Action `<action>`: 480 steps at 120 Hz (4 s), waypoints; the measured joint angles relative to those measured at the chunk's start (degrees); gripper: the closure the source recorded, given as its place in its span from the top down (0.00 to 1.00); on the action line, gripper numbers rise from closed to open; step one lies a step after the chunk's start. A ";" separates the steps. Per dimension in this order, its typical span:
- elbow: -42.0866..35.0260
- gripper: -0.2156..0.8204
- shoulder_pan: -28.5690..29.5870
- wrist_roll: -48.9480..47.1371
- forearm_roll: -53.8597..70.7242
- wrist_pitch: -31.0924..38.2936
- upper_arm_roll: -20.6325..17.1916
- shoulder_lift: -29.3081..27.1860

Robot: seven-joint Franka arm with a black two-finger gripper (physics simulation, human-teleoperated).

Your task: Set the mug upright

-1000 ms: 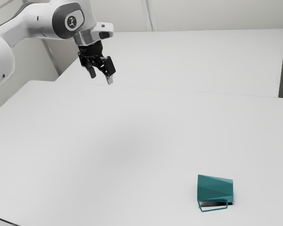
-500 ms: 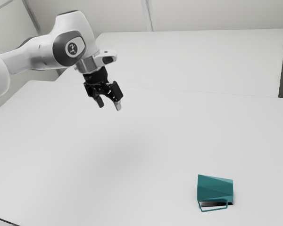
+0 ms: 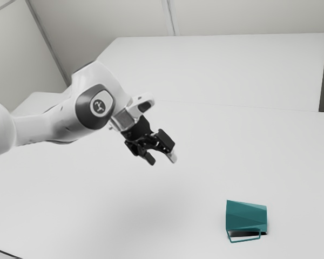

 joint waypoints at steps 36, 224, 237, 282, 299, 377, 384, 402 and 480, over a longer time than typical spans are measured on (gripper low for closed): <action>-6.49 0.79 -0.45 1.28 -13.32 10.04 -7.46 2.98; -0.09 0.70 -9.97 35.91 -53.10 28.46 -14.36 23.05; -0.01 0.41 -10.29 37.13 -53.70 28.53 -14.37 23.18; 0.37 0.09 -10.83 39.82 -55.17 28.79 -14.45 22.28; 0.44 0.06 -11.19 40.29 -55.10 28.92 -14.46 21.40; 5.04 0.04 -8.25 32.04 -14.44 21.01 -4.03 7.55; 7.21 0.04 -7.30 29.77 -6.28 16.87 -0.49 7.67; 11.69 0.04 -6.80 23.26 9.61 6.10 4.77 8.14; 22.42 0.04 -5.92 7.39 36.25 -10.35 17.92 16.32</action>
